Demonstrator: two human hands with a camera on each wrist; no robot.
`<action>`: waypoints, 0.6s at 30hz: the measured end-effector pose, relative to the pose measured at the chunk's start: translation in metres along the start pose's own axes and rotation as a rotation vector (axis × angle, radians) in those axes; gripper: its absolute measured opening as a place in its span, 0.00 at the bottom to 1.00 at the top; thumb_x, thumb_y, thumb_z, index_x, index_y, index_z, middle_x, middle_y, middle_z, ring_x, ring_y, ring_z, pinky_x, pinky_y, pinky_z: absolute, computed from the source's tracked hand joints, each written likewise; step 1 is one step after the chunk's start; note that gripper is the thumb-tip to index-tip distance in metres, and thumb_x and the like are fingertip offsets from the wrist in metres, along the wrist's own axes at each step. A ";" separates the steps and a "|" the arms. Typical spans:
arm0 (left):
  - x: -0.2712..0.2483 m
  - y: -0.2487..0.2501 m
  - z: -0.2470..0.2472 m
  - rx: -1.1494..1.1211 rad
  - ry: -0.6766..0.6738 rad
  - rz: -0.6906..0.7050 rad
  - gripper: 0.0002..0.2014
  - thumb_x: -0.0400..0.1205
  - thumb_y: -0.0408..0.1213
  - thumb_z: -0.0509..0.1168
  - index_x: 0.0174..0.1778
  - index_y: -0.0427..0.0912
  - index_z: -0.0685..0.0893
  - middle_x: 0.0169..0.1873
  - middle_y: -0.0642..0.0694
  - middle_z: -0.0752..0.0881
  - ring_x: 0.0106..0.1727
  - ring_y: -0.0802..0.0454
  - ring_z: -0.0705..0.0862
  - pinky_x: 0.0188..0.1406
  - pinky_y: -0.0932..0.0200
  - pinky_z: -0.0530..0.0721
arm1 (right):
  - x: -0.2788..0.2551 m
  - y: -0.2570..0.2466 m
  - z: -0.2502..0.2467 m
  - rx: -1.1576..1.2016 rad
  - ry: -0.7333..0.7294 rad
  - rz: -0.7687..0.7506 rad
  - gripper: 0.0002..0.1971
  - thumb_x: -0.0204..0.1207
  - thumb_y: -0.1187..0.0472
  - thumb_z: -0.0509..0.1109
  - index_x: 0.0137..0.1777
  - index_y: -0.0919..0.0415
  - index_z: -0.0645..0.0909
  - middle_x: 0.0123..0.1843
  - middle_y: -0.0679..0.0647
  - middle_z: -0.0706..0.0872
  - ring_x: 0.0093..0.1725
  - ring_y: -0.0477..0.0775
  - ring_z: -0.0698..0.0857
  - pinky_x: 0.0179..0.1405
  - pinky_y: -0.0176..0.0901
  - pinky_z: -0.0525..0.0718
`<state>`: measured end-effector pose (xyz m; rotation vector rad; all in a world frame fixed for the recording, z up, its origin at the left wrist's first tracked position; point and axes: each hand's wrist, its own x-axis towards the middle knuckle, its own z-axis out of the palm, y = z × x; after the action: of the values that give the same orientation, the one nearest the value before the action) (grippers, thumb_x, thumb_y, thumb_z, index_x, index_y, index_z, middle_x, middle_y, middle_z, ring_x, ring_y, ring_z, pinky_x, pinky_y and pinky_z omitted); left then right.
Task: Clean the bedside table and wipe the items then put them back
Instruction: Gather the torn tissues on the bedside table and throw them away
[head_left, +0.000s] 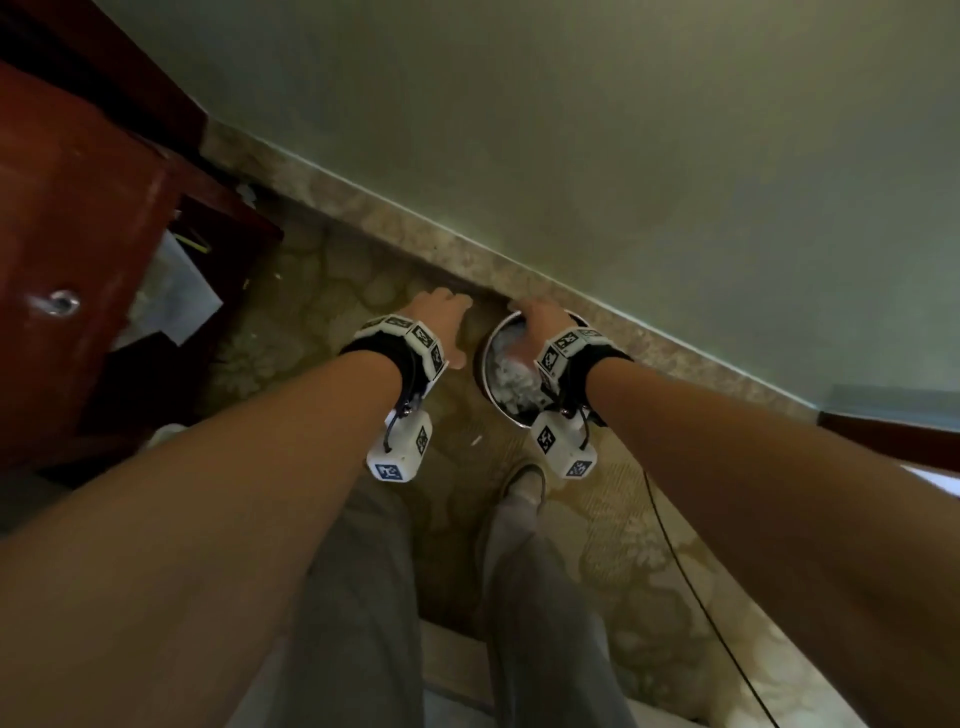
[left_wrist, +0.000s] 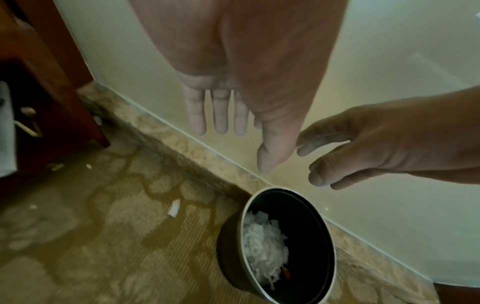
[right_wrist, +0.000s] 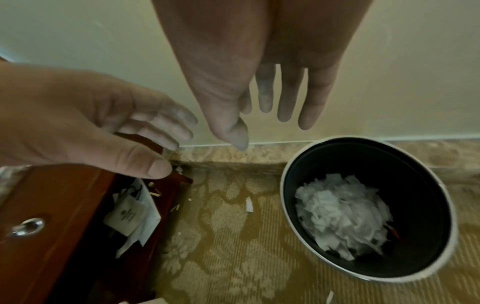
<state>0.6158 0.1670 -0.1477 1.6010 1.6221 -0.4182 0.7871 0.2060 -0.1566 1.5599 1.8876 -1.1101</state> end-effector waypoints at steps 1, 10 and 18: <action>-0.013 -0.012 -0.013 0.006 0.016 -0.008 0.43 0.72 0.44 0.77 0.81 0.43 0.63 0.75 0.39 0.70 0.73 0.36 0.72 0.69 0.39 0.76 | -0.007 -0.019 -0.008 -0.015 -0.007 -0.012 0.40 0.70 0.57 0.79 0.81 0.55 0.66 0.77 0.58 0.73 0.72 0.61 0.77 0.67 0.47 0.77; -0.125 -0.143 -0.125 -0.096 0.169 -0.116 0.33 0.78 0.44 0.74 0.78 0.44 0.69 0.71 0.42 0.75 0.70 0.40 0.77 0.65 0.48 0.77 | -0.043 -0.213 -0.057 -0.130 -0.013 -0.134 0.33 0.71 0.58 0.77 0.76 0.54 0.72 0.72 0.55 0.78 0.66 0.57 0.82 0.64 0.50 0.83; -0.224 -0.276 -0.180 -0.178 0.230 -0.245 0.34 0.77 0.43 0.74 0.78 0.45 0.69 0.68 0.41 0.75 0.67 0.38 0.78 0.59 0.46 0.80 | -0.051 -0.400 -0.062 -0.336 -0.027 -0.298 0.33 0.73 0.56 0.75 0.78 0.52 0.69 0.75 0.52 0.76 0.68 0.57 0.81 0.65 0.48 0.82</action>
<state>0.2724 0.1045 0.0456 1.3608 1.9823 -0.2123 0.4278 0.2110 0.0365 1.1015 2.2032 -0.8628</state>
